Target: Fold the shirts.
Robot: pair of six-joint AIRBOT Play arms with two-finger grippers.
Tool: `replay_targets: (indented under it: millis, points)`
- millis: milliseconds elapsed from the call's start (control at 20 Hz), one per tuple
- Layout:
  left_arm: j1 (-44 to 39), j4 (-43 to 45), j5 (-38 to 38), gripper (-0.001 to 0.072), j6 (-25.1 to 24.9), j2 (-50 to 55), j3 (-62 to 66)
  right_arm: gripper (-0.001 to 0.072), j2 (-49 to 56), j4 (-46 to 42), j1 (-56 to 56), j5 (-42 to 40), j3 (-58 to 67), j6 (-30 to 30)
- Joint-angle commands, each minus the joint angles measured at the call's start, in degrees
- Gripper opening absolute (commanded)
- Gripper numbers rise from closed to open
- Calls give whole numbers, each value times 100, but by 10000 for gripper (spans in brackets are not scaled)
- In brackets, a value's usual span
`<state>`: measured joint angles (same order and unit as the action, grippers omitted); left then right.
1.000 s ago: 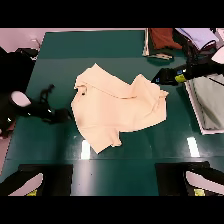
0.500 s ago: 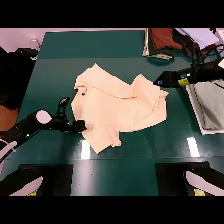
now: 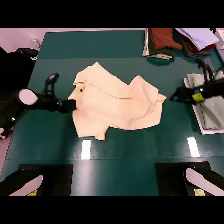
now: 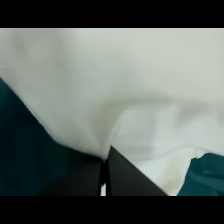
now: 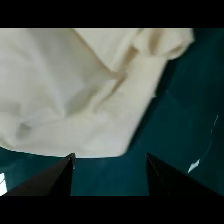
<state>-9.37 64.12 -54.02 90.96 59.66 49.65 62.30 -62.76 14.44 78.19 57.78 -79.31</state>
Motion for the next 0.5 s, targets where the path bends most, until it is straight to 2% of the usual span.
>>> replay_targets:
  millis: [0,200,450]
  points:
    - [269,201,-79,23,11,7,385,512,179,339,925,-74,-1001,459]
    - [269,151,-50,23,11,11,382,511,970,1248,610,-334,-1541,916]
    - [269,149,-114,23,11,11,382,505,1458,1364,-748,-992,-1556,931]
